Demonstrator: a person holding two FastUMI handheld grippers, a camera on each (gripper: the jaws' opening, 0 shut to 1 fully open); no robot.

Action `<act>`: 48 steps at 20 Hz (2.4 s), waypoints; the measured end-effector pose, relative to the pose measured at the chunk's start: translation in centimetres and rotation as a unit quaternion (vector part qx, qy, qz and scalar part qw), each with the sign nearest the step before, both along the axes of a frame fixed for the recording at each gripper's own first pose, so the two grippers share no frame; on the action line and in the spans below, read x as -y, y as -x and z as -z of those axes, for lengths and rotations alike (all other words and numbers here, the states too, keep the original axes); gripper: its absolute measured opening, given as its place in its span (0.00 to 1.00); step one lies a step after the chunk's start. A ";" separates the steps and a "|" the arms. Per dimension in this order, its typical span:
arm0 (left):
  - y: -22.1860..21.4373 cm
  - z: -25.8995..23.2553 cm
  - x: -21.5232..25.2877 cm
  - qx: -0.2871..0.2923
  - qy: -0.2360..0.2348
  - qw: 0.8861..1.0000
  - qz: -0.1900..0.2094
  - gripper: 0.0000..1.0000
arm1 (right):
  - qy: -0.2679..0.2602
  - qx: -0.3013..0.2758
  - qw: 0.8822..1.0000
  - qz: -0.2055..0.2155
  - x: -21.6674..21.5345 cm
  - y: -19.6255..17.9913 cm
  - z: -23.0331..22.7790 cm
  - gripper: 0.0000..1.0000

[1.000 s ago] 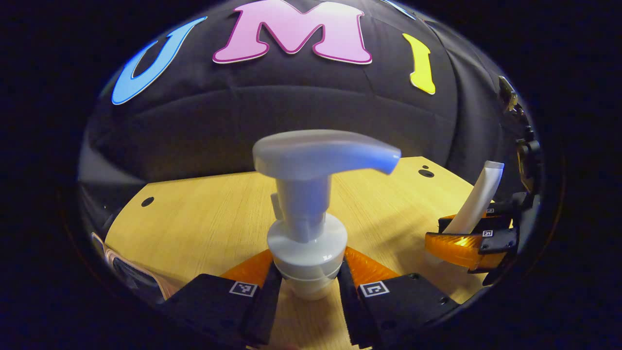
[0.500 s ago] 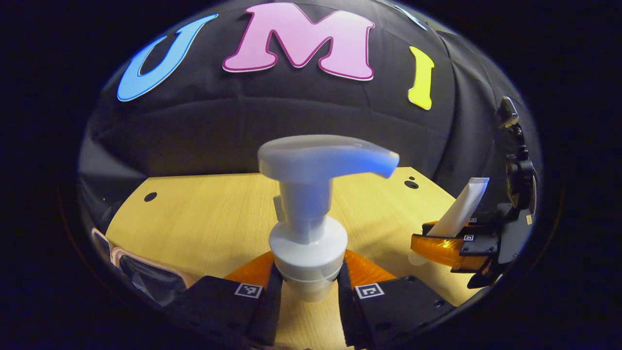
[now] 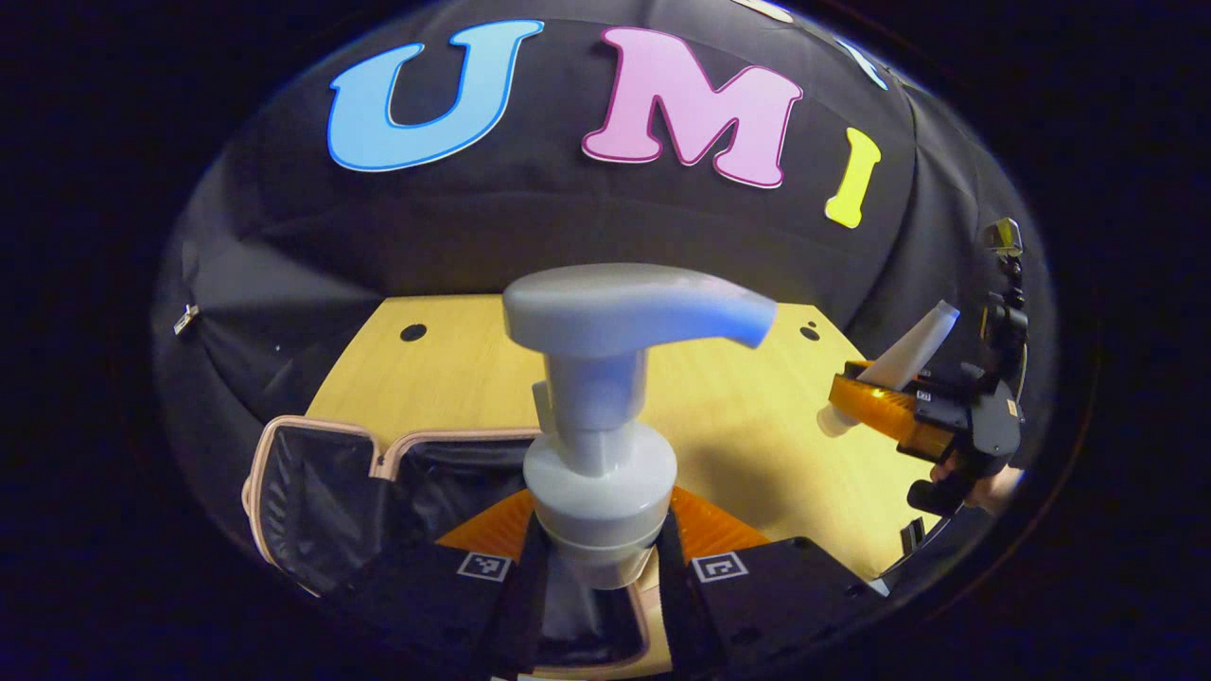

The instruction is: First open the suitcase, pack the skin care products into it, and then close the suitcase.

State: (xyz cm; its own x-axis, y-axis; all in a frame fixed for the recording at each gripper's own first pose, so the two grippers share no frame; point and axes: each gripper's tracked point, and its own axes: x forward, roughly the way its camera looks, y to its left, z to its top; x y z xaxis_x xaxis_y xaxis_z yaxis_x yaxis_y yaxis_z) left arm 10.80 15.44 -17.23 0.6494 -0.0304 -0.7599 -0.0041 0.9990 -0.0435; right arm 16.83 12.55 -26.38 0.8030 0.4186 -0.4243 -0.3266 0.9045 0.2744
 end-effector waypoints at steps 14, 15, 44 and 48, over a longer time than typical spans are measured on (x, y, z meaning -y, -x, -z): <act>11.8 14.5 -10.7 -0.399 0.028 0.916 -0.018 0.55 | -0.068 -0.038 0.995 -0.066 -11.7 6.0 -3.0 0.41; 12.0 15.2 -10.4 -0.414 0.039 0.909 -0.023 0.55 | -0.066 -0.049 0.994 -0.070 -12.3 6.5 -2.6 0.41; 18.5 2.0 -36.1 -0.109 0.069 0.956 -0.264 0.86 | -0.088 -0.576 0.813 -0.004 -33.7 16.2 12.9 0.43; 16.9 3.1 -40.1 -0.110 0.060 0.943 -0.307 0.86 | -0.101 -0.543 0.833 0.014 -32.0 16.3 9.0 0.49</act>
State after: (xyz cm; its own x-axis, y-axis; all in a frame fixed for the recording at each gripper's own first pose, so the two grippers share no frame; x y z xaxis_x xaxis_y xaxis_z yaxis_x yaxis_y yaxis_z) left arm -6.09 55.50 -20.38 0.3990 0.2061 -0.8935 -0.6025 0.7935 -0.0860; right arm 0.56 44.53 -35.34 0.0019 0.5566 -0.8308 0.2343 0.8074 0.5415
